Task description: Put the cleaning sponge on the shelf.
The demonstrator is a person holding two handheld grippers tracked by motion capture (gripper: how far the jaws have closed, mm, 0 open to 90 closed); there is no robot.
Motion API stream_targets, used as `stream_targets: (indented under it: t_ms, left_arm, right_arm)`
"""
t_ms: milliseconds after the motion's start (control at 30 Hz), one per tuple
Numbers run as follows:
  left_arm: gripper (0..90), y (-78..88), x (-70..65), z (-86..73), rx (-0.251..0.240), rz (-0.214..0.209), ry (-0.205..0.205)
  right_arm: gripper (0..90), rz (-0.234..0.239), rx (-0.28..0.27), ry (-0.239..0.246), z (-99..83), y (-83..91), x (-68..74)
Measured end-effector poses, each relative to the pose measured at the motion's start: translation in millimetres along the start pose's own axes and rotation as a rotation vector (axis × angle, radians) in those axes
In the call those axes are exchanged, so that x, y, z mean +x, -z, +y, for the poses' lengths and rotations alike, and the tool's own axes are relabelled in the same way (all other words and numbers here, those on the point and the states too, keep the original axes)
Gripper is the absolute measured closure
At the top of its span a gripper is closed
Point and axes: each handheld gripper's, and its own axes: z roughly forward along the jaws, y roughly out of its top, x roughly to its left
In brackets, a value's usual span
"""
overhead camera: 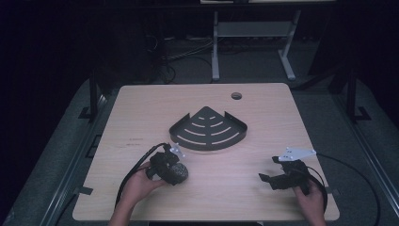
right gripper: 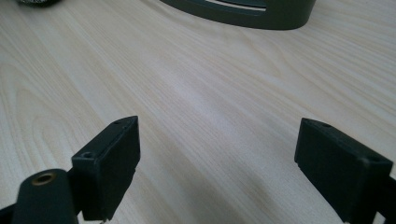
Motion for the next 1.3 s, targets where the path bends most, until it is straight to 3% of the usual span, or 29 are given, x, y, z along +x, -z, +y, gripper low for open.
stream_targets:
  t_ms: [500,1300]
  left_arm:
    - [33.7,13.6,3.6,25.0,-0.004,-0.004,-0.027]
    - [33.6,25.5,22.8,70.1,0.018,0.004,-0.068]
  right_arm:
    - [13.8,0.0,-0.003,0.003,0.7,-1.1,0.8]
    - [13.8,0.003,-0.004,-0.009,1.1,-0.7,0.1]
